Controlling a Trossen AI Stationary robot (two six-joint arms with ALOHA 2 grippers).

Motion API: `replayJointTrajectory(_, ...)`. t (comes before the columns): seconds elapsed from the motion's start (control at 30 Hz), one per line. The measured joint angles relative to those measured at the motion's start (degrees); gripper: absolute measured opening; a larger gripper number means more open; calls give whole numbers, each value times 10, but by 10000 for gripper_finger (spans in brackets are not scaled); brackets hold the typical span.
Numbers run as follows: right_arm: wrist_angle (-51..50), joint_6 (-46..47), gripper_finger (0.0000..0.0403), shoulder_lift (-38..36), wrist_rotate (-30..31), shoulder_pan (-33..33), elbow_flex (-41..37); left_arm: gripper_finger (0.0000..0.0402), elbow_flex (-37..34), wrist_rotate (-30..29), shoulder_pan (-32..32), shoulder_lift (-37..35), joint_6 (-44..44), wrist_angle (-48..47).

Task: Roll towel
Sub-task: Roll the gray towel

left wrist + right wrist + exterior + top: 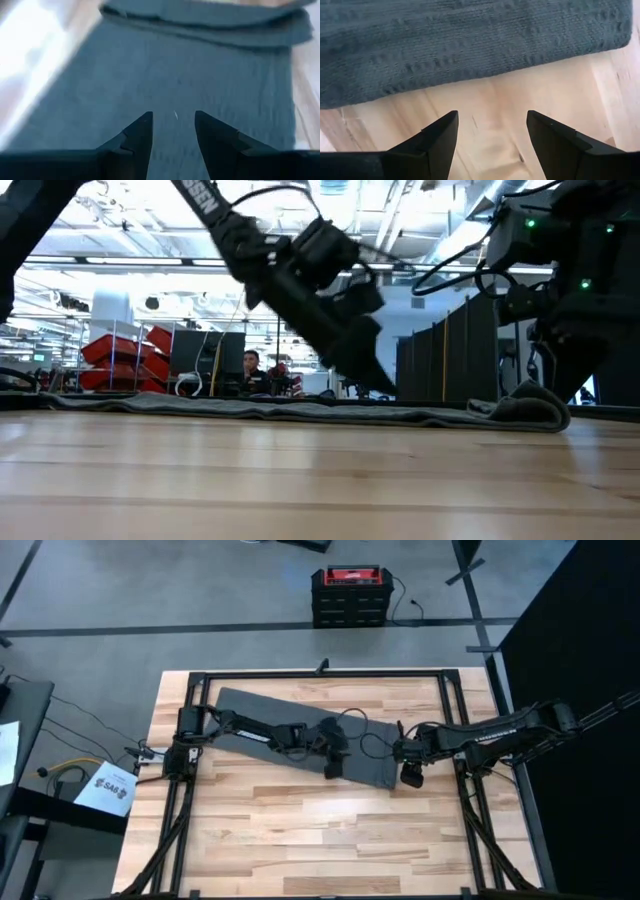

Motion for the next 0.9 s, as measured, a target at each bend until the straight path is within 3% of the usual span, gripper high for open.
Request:
replayJointTrajectory(0.1, 0, 5, 226, 0, 0, 0, 0, 134, -28, 36, 2, 3, -23, 22)
replayJointTrajectory(0.37, -27, 46, 226, -1, 1, 29, 14, 134, -57, 17, -32, -4, -4, -36)
replayJointTrajectory(0.67, -2, 172, 226, -1, 4, 160, 14, 133, -74, 11, -93, -7, 35, -73)
replayJointTrajectory(0.9, 82, 314, 226, 10, 30, 291, 14, 133, -80, 17, -141, -48, 37, -113)
